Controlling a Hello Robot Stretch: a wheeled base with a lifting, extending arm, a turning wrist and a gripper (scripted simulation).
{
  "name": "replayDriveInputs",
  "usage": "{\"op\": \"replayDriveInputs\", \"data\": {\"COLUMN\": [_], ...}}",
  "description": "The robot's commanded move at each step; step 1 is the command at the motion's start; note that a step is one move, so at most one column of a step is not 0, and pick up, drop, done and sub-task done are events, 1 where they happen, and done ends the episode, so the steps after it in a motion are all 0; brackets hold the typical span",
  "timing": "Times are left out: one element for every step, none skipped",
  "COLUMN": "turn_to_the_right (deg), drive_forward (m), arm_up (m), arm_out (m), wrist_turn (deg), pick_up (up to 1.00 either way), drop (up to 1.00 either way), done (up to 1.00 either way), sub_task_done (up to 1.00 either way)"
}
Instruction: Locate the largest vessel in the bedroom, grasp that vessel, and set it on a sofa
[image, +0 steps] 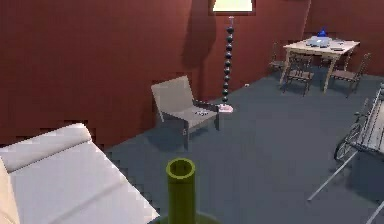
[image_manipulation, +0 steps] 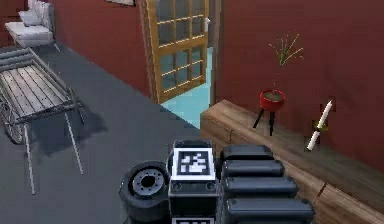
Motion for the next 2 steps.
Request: {"op": "replayDriveInputs", "data": {"turn_to_the_right": [33.0, 0.0], "drive_forward": [0.00, 0.10], "arm_up": [0.00, 0.00], "arm_out": [0.00, 0.00], "wrist_turn": [0.0, 0.0], "pick_up": [0.00, 0.00], "drop": [0.00, 0.00], "done": [0.00, 0.00], "sub_task_done": [0.00, 0.00]}}
